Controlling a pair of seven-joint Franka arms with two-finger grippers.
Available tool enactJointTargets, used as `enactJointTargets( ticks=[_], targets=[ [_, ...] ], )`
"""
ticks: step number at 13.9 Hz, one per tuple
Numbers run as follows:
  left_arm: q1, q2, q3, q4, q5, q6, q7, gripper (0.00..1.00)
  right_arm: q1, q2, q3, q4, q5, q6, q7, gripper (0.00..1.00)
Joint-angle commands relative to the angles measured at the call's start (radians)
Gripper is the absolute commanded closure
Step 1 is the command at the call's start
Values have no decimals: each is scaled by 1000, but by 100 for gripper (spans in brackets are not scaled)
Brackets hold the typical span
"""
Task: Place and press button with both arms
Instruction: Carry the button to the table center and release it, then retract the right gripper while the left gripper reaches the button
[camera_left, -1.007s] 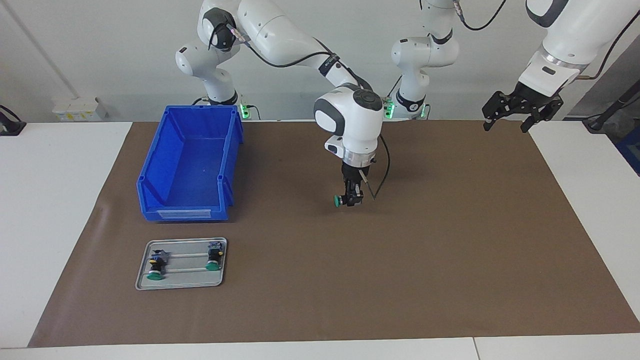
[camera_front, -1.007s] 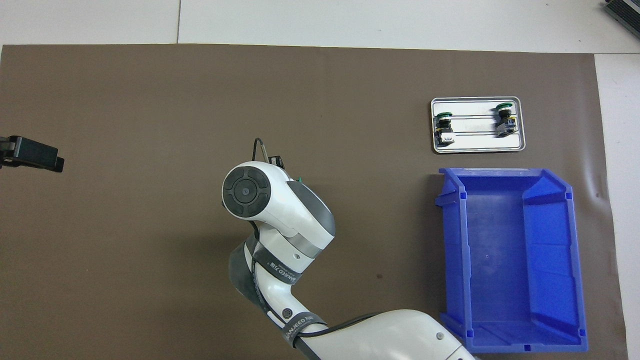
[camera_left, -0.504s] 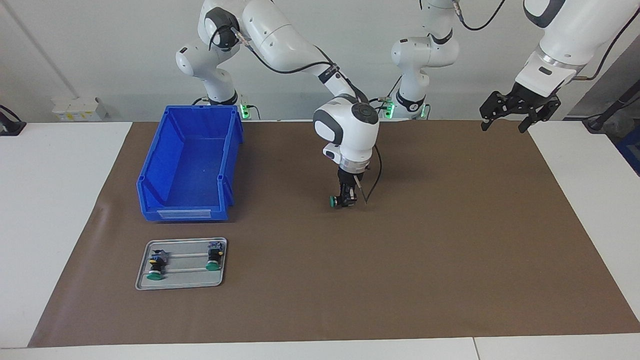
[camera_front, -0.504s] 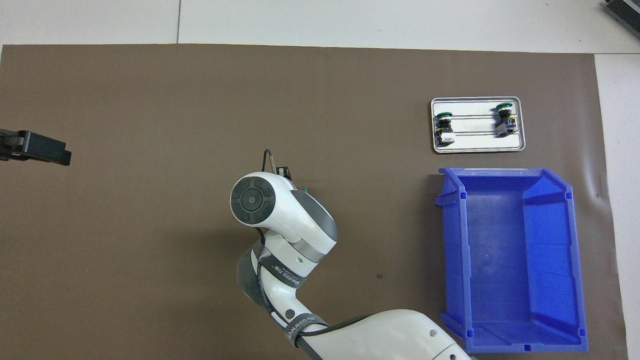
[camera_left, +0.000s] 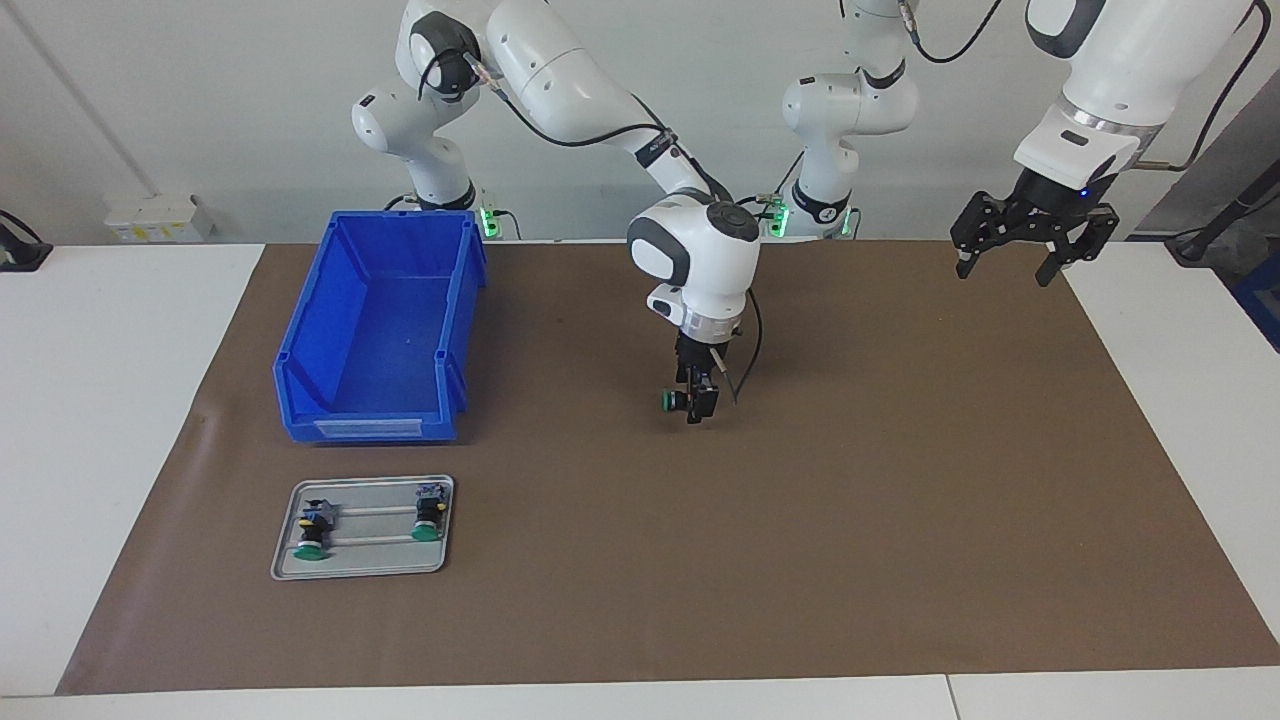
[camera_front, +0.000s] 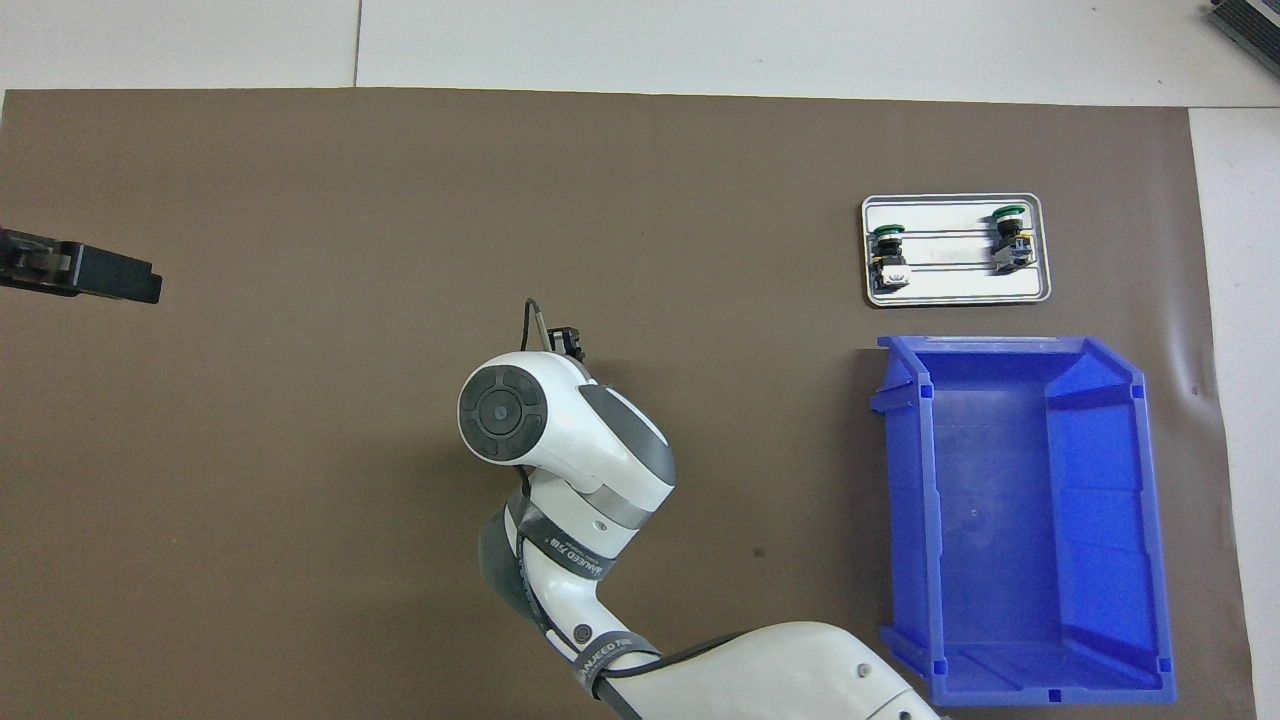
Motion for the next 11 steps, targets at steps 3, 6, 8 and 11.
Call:
enactJointTargets(
  ticks=[3, 6, 8, 11],
  targets=[
    [-32, -9, 3, -44, 12, 47, 211, 0, -111, -197, 2, -54, -8, -34, -298, 0],
    [-72, 8, 3, -54, 3, 72, 367, 0, -215, -286, 0, -52, 41, -92, -594, 0],
    [-84, 54, -21, -55, -22, 101, 387, 0, -287, -328, 0, -52, 74, -119, -778, 0],
    [-71, 106, -111, -83, -51, 168, 464, 0, -437, -395, 0, -52, 159, -183, -1111, 0]
  ],
)
